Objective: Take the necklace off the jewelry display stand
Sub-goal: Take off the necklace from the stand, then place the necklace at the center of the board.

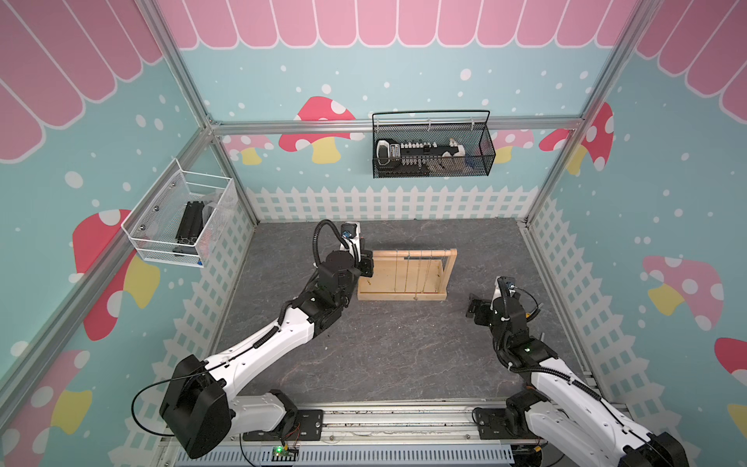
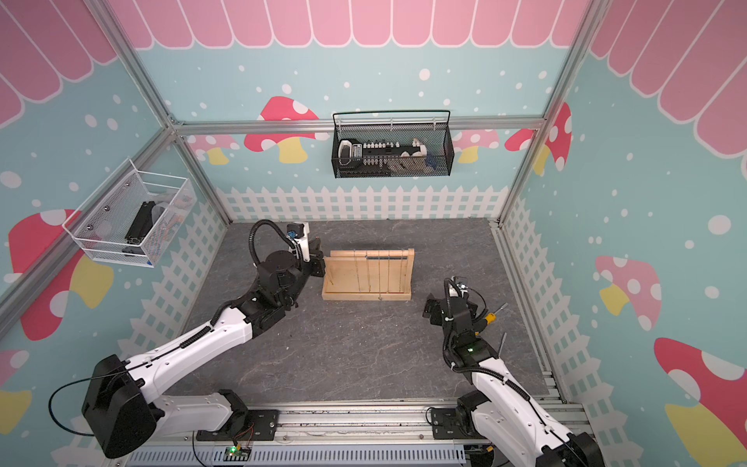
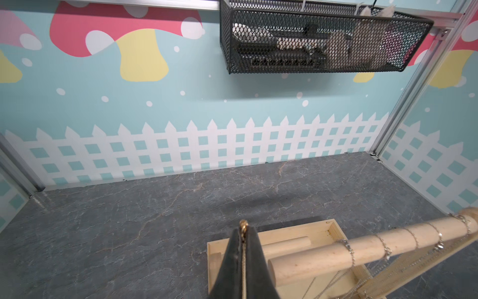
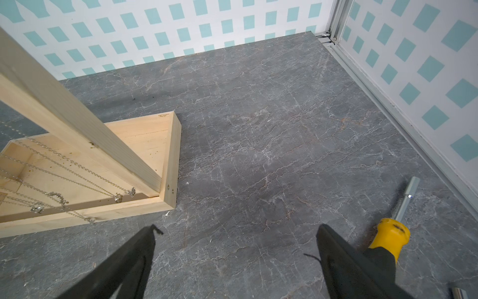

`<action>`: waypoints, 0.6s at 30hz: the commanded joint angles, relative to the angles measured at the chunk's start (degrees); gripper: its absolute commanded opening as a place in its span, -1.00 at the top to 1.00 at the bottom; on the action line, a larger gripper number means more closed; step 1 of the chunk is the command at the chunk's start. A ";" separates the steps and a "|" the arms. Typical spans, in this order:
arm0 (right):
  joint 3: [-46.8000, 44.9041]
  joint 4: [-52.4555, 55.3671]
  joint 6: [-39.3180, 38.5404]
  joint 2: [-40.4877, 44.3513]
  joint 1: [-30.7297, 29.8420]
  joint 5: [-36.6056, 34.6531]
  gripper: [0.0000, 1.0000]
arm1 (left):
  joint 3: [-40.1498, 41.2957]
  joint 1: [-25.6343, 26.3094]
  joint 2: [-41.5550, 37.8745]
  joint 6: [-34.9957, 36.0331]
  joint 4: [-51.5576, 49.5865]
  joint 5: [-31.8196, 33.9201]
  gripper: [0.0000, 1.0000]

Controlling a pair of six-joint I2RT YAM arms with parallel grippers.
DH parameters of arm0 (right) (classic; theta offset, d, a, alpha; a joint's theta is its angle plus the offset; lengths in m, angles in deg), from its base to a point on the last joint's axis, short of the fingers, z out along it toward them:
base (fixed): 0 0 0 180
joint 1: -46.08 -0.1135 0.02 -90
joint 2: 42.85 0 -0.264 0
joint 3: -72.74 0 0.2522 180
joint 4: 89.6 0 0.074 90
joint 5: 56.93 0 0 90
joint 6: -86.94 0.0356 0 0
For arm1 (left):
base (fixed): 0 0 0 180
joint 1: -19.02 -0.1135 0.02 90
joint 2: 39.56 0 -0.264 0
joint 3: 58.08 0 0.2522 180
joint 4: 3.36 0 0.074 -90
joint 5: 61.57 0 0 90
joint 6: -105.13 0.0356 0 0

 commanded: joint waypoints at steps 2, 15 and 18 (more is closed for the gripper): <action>0.77 -0.73 0.23 0.70 -0.44 -0.34 -0.97 | -0.95 -0.91 -1.53 -1.58 -6.06 -3.18 1.00; 2.14 -2.12 -1.20 -4.62 -0.39 0.88 -0.97 | 2.34 -0.65 -17.91 -6.64 -24.06 -12.79 1.00; 2.17 -2.25 -0.95 -5.27 -0.44 1.13 -0.97 | 2.68 -0.65 -22.34 -7.35 -29.53 -17.00 1.00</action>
